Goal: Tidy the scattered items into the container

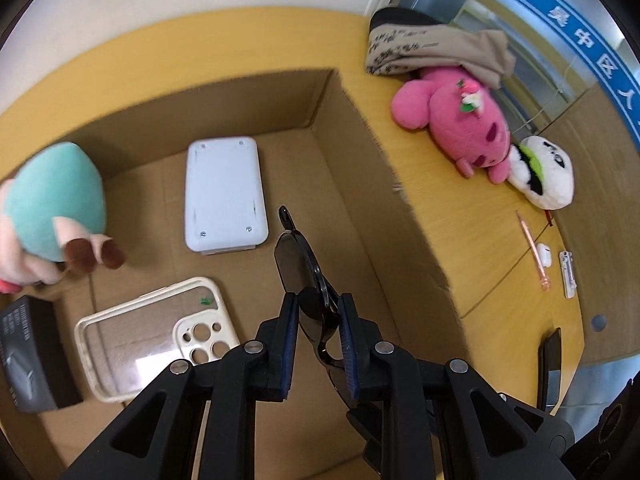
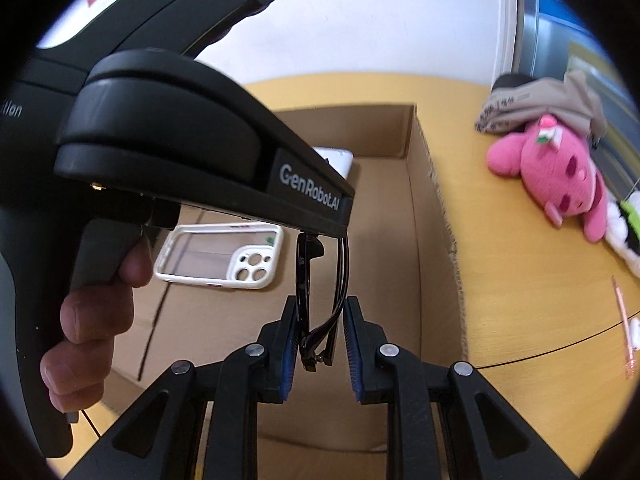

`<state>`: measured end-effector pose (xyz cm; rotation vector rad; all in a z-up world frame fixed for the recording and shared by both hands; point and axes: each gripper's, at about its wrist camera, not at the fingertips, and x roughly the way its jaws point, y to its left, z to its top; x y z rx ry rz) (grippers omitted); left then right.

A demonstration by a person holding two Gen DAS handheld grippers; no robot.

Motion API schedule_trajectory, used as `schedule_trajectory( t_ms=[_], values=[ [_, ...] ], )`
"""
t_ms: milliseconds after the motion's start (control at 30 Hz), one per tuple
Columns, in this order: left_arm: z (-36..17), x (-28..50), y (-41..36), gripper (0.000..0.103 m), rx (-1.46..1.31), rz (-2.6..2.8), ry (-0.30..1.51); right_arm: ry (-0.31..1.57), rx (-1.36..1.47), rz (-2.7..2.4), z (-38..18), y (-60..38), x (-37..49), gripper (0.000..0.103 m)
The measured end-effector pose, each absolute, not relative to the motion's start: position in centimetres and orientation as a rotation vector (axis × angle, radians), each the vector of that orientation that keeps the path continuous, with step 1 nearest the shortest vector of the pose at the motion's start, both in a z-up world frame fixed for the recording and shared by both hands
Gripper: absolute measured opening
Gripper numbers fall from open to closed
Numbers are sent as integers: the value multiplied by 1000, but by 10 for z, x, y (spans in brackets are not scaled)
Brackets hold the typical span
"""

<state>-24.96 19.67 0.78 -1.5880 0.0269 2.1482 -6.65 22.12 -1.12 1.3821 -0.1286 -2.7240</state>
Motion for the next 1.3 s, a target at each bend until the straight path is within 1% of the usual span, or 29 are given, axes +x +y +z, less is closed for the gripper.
schedule_trajectory(
  t_ms=[200,433,667,733,767,800,867,900,933,1000,1067,1133,1167,1233,1267,1300],
  values=[
    [-25,-269,203,19,-1649,2077,14,-146,1487,-2690,-32,221,-82,20],
    [-30,-270,216,19,-1632,2081,68,-143,1566,-2669,-44,223,-86,20],
    [-32,-269,216,19,-1633,2086,64,-135,1577,-2664,-46,222,-82,20],
    [-33,-268,216,19,-1630,2096,60,-156,1559,-2662,-46,222,-78,25],
    [-32,-267,215,19,-1627,2103,49,-169,1548,-2665,-45,222,-77,25],
    [-31,-266,214,19,-1620,2107,37,-185,1530,-2668,-43,222,-74,29],
    [-25,-263,210,26,-1585,2116,23,-199,1499,-2671,-38,222,-68,33],
    [-21,-260,207,40,-1565,2123,18,-203,1488,-2672,-35,223,-65,37],
    [-14,-256,202,58,-1535,2144,3,-216,1474,-2668,-32,223,-61,39],
    [2,-247,187,72,-1457,2199,-34,-234,1433,-2658,-24,225,-48,43],
    [22,-233,167,75,-1370,2246,-84,-247,1391,-2666,-15,228,-31,46],
    [39,-218,147,81,-1291,2305,-107,-284,1340,-2688,-5,231,-15,65],
    [49,-207,135,84,-1238,2366,-112,-302,1301,-2703,2,232,-5,67],
    [64,-184,112,96,-1143,2480,-121,-321,1235,-2731,14,232,12,69],
    [71,-170,99,98,-1088,2535,-124,-332,1197,-2748,20,231,22,71],
    [78,-155,87,102,-1031,2589,-124,-332,1167,-2761,25,230,29,76]
  ],
)
